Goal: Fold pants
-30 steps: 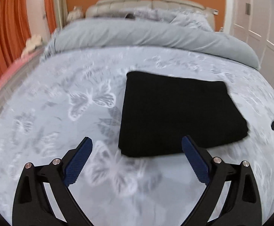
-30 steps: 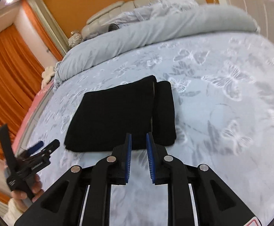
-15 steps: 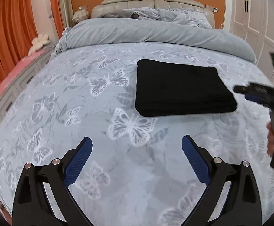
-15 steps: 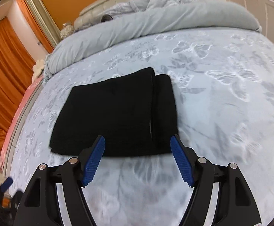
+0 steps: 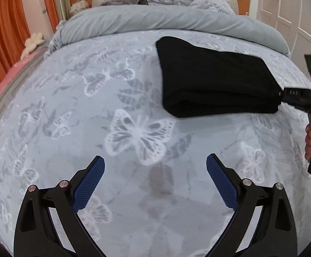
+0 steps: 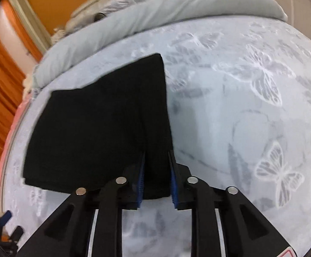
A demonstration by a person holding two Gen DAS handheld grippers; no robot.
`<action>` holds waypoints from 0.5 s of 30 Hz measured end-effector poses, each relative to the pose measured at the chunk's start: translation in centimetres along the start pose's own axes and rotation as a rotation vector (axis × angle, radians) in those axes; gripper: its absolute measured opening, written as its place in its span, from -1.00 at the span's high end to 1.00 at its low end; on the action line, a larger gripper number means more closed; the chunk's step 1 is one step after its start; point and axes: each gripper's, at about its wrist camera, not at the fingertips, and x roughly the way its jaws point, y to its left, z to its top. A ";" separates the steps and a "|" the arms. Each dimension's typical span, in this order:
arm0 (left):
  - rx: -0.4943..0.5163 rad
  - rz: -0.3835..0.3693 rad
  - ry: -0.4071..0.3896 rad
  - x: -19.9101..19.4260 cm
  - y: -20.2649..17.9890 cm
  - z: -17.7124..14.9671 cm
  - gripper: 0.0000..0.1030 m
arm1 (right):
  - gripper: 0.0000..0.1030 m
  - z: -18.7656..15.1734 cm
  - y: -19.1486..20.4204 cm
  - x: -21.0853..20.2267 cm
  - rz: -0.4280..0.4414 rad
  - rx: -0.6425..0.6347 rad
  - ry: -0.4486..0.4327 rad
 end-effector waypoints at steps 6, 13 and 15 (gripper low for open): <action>-0.004 -0.008 0.002 -0.3 -0.9 -0.4 -0.82 | 0.51 0.1 2.0 -4.6 0.013 -0.043 -0.110; 0.016 -0.004 0.007 -0.5 -1.4 -0.8 -0.82 | 0.49 -0.4 0.0 -3.6 0.035 0.081 -0.034; 0.027 0.002 -0.009 -1.0 -1.6 -0.9 -0.82 | 0.49 -1.4 1.7 -7.8 0.018 0.017 -0.101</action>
